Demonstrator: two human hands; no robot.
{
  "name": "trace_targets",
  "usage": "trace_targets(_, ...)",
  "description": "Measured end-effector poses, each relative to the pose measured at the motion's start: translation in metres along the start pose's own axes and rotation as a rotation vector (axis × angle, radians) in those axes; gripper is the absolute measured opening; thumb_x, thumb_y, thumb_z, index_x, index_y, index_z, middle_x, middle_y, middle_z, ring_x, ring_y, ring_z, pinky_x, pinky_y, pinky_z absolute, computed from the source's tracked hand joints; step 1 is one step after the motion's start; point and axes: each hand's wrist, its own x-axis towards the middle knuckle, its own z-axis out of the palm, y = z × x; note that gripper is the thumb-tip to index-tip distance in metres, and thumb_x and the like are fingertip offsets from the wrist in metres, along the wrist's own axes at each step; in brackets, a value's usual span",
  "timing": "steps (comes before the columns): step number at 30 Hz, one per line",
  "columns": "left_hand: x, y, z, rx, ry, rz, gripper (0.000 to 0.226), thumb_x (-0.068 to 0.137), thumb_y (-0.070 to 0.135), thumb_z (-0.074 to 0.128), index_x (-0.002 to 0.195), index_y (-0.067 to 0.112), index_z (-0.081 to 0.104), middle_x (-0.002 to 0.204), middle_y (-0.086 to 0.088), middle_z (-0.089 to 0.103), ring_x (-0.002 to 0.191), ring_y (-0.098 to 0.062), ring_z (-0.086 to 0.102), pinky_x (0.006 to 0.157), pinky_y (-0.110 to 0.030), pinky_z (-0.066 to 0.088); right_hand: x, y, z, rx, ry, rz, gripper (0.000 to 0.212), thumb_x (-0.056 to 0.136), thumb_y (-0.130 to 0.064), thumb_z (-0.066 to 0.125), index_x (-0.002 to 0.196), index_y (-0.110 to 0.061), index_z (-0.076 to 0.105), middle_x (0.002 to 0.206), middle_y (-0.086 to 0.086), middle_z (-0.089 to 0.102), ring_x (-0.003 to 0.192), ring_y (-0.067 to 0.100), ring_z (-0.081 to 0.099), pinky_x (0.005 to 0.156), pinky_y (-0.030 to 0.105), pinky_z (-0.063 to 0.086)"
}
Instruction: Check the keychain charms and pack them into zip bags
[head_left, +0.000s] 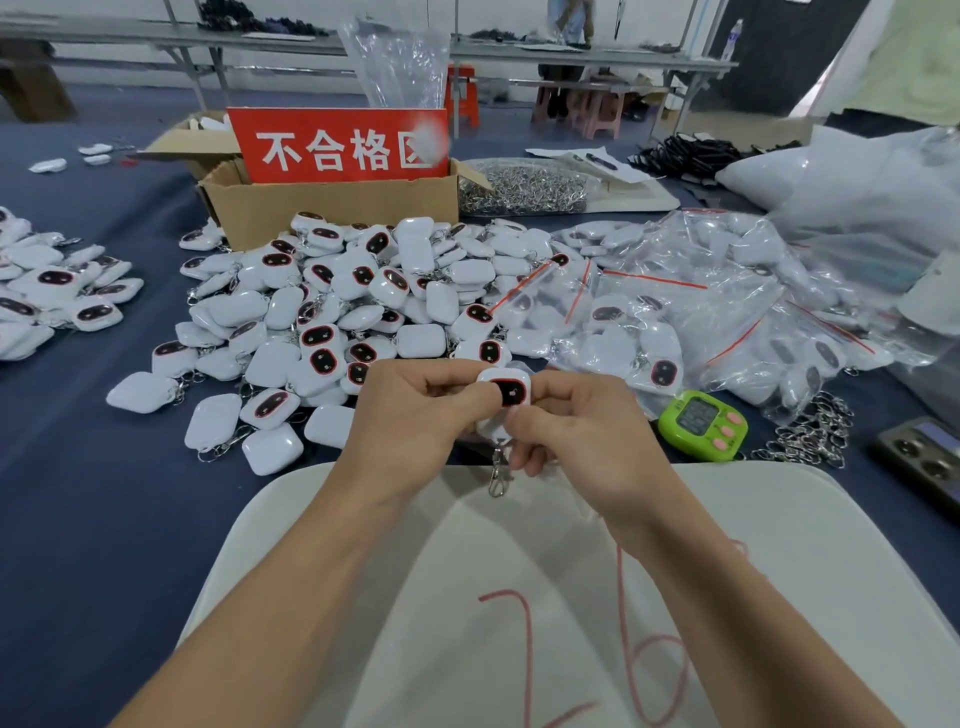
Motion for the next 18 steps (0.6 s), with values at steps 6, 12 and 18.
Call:
trace_targets(6,0.002,-0.001,-0.005,-0.048,-0.038,-0.007,0.015,0.087,0.001,0.075,0.087,0.013,0.084,0.060,-0.003,0.065,0.048,-0.011,0.060,0.056,-0.018,0.050,0.001,0.003,0.000,-0.001,0.021,-0.003,0.011,0.077,-0.008,0.067,0.084,-0.013,0.073,0.069,0.014,0.072,0.053,0.019,0.062,0.054,0.025,0.047)
trace_targets(12,-0.005,0.005,-0.006,-0.091,-0.171,0.000,0.030,0.081,-0.005,0.075,0.108,0.009,0.080,0.091,-0.024,0.077,0.079,-0.031,0.071,0.082,-0.045,0.061,0.001,0.000,-0.001,0.090,0.053,0.047,0.017,0.067,-0.016,0.071,0.082,-0.010,0.073,0.071,0.023,0.070,0.050,0.021,0.056,0.050,0.027,0.043)
trace_targets(18,-0.005,0.007,-0.004,-0.098,-0.190,-0.019,0.032,0.086,-0.012,0.069,0.112,0.005,0.078,0.096,-0.021,0.078,0.083,-0.034,0.072,0.087,-0.047,0.060,0.000,-0.001,-0.003,0.109,0.082,0.075,0.010,0.085,0.007,0.066,0.087,-0.001,0.071,0.064,0.018,0.065,0.046,0.019,0.050,0.047,0.026,0.039)
